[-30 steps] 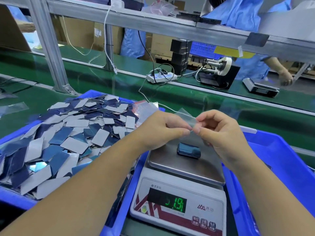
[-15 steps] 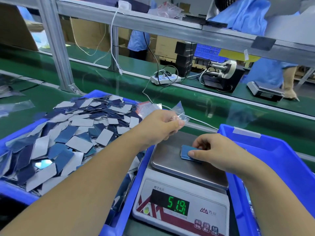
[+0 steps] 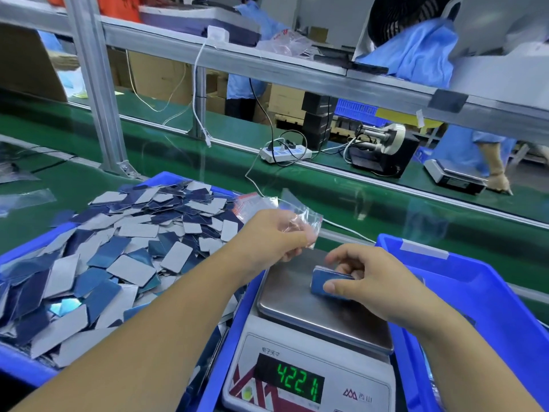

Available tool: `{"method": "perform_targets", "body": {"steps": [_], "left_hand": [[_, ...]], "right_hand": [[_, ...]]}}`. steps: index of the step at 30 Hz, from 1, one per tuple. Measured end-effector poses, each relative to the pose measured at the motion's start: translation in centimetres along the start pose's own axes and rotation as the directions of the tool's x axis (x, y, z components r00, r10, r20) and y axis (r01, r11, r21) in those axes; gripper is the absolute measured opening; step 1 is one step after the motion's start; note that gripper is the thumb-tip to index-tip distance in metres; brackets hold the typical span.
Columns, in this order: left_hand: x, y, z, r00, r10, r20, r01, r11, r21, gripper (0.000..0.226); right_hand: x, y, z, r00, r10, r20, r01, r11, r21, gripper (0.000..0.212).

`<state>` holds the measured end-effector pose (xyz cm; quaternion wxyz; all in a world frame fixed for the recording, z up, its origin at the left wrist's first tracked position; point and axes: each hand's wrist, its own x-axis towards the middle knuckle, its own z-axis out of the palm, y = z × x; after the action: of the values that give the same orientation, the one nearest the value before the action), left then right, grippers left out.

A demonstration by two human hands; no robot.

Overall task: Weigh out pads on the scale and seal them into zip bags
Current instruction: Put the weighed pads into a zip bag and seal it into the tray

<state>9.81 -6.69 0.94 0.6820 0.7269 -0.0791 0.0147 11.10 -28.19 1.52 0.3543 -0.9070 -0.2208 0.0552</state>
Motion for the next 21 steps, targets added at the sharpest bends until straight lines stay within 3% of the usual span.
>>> {"method": "perform_targets", "body": {"steps": [3, 8, 16, 21], "left_hand": [[-0.04, -0.08, -0.11, 1.000, -0.014, -0.008, 0.014, 1.000, -0.001, 0.004], [-0.16, 0.10, 0.05, 0.999, -0.011, 0.032, 0.012, 1.000, -0.006, 0.013], [0.20, 0.45, -0.07, 0.993, -0.060, -0.104, 0.058, 0.998, -0.021, 0.055], [0.01, 0.42, -0.05, 0.995, -0.077, -0.063, 0.069, 0.991, -0.113, 0.010]], "right_hand": [[0.10, -0.20, 0.21, 0.993, -0.083, -0.086, 0.073, 0.990, -0.120, 0.022], [0.13, -0.10, 0.78, 0.993, -0.095, -0.072, 0.078, 0.975, -0.209, 0.013], [0.01, -0.29, 0.79, 0.994, -0.092, -0.062, 0.076, 0.973, -0.219, 0.012], [-0.04, -0.49, 0.75, 0.994, -0.094, -0.057, 0.080, 0.972, -0.219, 0.011]]}}
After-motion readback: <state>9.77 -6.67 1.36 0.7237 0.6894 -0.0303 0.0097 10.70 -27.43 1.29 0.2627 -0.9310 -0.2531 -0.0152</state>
